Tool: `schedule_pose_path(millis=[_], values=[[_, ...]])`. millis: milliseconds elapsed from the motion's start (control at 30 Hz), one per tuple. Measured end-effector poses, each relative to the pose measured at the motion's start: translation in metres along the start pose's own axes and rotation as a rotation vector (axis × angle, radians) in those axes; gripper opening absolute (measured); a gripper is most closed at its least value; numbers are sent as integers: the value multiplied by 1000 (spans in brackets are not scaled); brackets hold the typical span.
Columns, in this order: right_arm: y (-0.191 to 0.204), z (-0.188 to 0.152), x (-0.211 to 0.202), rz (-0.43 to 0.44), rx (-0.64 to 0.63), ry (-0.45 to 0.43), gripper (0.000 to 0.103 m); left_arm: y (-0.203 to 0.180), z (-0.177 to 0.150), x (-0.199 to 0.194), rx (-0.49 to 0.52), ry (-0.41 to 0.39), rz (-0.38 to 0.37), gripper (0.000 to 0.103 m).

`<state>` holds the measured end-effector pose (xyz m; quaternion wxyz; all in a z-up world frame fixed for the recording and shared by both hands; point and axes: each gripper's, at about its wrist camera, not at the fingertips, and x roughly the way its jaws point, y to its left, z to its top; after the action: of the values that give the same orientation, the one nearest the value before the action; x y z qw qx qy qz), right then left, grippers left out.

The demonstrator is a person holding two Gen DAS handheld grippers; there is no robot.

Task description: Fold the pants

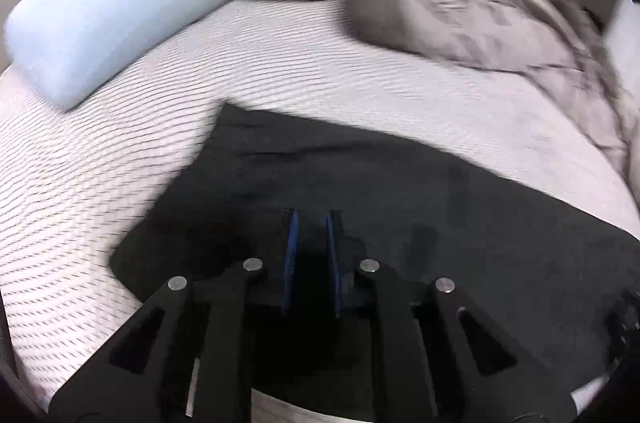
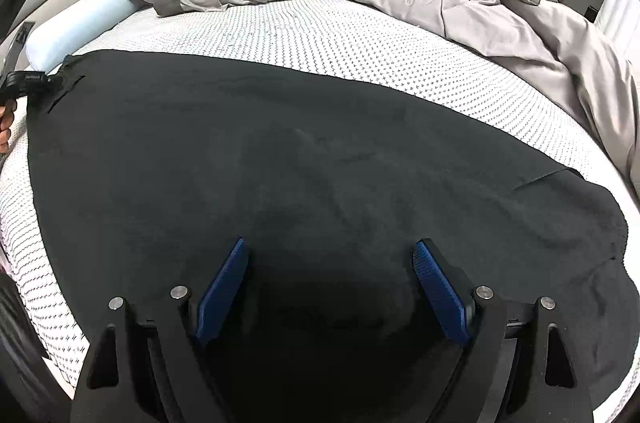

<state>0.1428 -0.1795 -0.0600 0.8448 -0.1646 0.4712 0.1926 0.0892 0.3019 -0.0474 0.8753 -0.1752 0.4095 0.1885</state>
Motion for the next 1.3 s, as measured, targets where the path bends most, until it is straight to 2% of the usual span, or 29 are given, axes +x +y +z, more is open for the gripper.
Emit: schedule_pose_path(millis=[67,100,167,200,233,300,333,400,500,533,600,700,733,767,833,900,1000,1100,1167,1233,1300], values=[[0,-1,-3,4,-1,-9,86,-33,-7,-9,45,7,-56,15],[0,-1,-4,16,7,-11,86,-48,-12,-14,72,14,-84,21],[2,-3,-5,64,27,-12,86,-90,-32,-26,120,13,-159,36],[5,-5,-5,82,20,-10,86,-110,-42,-29,151,19,-189,48],[10,-7,-5,94,-9,-7,86,-144,-59,-32,210,37,-239,55],[21,-14,-5,71,-88,-1,86,-188,-80,-36,325,72,-326,56],[23,-18,-6,70,-122,2,86,-219,-92,-36,398,94,-399,58],[19,-25,-11,101,-145,13,86,-254,-113,-32,496,135,-461,60],[-5,-41,-22,101,-142,28,86,-285,-138,-19,601,186,-433,62],[-17,-49,-25,67,-136,32,86,-290,-147,-14,636,183,-402,64],[-49,-68,-32,-15,-95,40,86,-294,-157,-14,668,145,-394,67],[-106,-97,-43,-117,43,47,85,-298,-160,-12,673,139,-387,70],[-119,-105,-48,-118,77,35,84,-297,-158,-13,669,141,-386,70],[-125,-111,-53,-81,102,13,84,-299,-157,-13,662,139,-375,70],[-119,-113,-59,-102,82,3,84,-306,-155,-18,632,134,-372,70],[-116,-111,-67,-122,65,-20,85,-319,-150,-31,588,95,-426,70],[-131,-108,-78,-133,147,-74,85,-346,-155,-46,570,82,-483,70],[-164,-113,-76,-191,318,-75,84,-382,-171,-48,642,97,-524,70],[-186,-124,-74,-162,428,-79,83,-405,-188,-43,748,92,-493,71],[-202,-134,-74,-209,456,-63,85,-414,-201,-33,814,113,-443,78],[-215,-145,-78,-179,500,-73,84,-410,-199,-30,785,108,-457,82]])
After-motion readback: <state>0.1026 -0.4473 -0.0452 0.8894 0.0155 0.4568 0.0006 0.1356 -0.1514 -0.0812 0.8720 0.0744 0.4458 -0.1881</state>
